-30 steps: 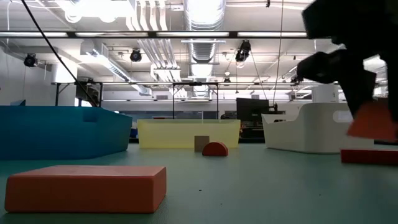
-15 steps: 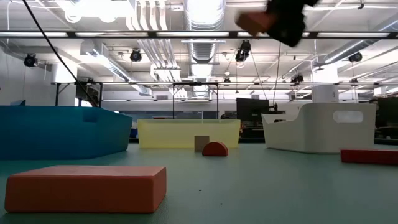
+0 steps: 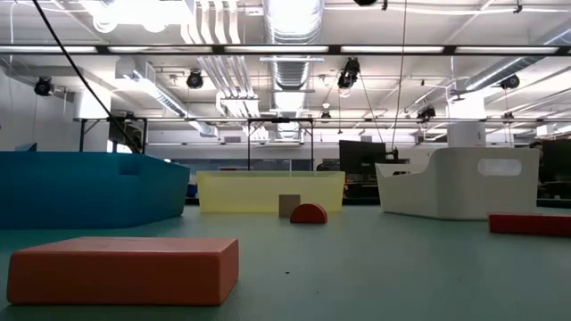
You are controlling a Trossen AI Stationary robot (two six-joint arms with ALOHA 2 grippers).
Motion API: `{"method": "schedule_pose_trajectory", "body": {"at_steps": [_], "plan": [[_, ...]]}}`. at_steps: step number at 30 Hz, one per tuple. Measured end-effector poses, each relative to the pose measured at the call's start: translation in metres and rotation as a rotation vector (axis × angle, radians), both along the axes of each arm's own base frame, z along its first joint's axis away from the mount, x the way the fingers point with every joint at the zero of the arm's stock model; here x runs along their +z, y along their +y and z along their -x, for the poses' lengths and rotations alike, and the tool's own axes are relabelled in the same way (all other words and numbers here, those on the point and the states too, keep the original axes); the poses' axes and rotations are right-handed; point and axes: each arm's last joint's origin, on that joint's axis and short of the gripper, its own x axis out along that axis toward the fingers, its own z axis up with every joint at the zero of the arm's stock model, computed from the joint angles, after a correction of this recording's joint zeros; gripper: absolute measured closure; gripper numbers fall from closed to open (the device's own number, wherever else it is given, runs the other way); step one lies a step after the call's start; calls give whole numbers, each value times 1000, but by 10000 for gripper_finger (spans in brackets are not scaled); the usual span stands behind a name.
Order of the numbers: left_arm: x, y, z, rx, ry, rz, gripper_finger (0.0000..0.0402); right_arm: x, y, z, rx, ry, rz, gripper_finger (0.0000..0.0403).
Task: Sort & place blocks by color
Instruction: Put the orange block into the yellow bin
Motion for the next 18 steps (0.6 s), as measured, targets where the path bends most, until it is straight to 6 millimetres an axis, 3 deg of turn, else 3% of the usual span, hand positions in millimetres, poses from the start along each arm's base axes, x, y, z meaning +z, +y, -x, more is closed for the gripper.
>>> {"method": "schedule_pose_trajectory", "body": {"at_steps": [5, 18], "plan": [[0, -1, 0, -30, -1, 2, 208, 14, -13, -2, -101, -129, -111, 275], [-7, -7, -26, -37, -86, 26, 208, 17, -24, -4, -156, -151, -146, 275]]}}
